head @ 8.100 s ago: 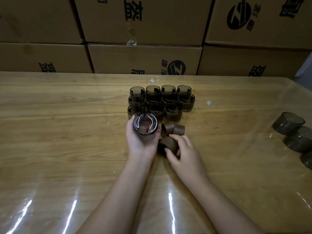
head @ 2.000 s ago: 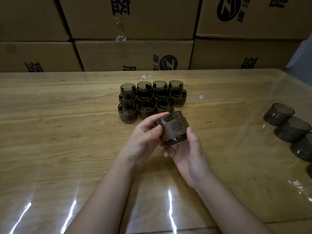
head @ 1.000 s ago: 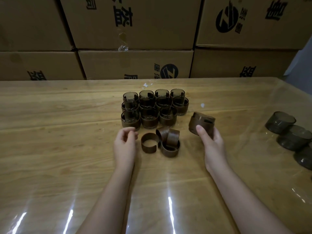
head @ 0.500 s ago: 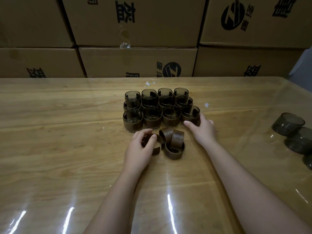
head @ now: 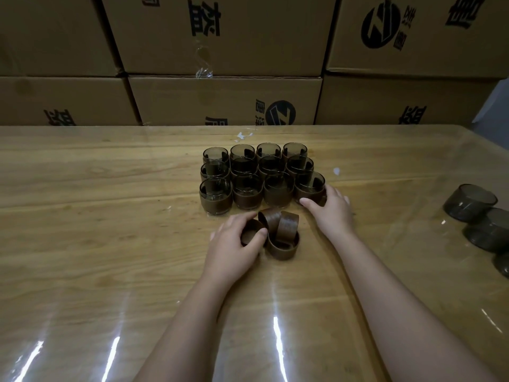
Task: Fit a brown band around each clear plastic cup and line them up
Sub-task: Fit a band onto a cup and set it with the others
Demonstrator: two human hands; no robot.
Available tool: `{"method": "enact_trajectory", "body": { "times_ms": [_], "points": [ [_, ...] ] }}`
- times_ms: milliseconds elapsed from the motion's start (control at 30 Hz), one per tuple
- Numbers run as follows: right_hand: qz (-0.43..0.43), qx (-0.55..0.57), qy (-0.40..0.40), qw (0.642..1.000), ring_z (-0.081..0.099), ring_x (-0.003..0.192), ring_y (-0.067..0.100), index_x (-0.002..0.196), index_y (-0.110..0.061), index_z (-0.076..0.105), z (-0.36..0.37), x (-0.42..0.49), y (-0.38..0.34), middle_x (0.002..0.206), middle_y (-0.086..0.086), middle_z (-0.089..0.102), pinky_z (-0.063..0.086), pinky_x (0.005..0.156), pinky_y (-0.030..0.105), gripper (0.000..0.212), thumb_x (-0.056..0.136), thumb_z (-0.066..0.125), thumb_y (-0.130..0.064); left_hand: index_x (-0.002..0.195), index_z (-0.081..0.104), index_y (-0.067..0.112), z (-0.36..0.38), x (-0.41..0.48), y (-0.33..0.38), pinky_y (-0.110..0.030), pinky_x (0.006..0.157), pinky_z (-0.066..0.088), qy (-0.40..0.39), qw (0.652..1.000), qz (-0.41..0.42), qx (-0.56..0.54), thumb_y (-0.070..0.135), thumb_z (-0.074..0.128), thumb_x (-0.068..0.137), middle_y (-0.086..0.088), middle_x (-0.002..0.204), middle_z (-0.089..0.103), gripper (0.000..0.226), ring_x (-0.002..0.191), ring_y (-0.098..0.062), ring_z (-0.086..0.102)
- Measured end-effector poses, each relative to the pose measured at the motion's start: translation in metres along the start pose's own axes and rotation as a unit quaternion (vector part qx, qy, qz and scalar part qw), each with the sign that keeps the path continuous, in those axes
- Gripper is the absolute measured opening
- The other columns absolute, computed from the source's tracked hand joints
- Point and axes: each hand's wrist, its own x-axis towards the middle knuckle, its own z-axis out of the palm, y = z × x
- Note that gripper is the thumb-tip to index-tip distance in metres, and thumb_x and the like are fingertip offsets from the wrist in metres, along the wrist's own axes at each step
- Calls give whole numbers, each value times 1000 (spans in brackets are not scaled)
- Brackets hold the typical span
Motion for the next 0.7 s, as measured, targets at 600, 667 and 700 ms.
{"method": "enact_trajectory", "body": {
  "times_ms": [600,667,700],
  "points": [
    [-205,150,-168,953,49,113,-2,120,-62,39,-33,-94,2,125,-20,39,45,98,24,58,82,72,-33,141,45,32,1,-12,7,-41,98,46,-22,982,167,89,54,71,71,10,124,32,78,112,-12,47],
    [-217,113,-181,952,47,112,-1,128,-65,34,-33,-95,0,118,-16,38,43,96,20,64,85,67,-31,142,44,35,1,-13,8,-39,98,44,-27,978,177,110,60,67,71,11,121,30,79,110,-11,46],
    [-224,96,-187,952,47,110,0,132,-63,34,-32,-96,0,116,-15,37,42,95,19,64,86,65,-31,142,44,36,2,-13,9,-38,98,43,-28,976,181,118,64,62,70,9,122,31,79,110,-11,46]
  ]
}}
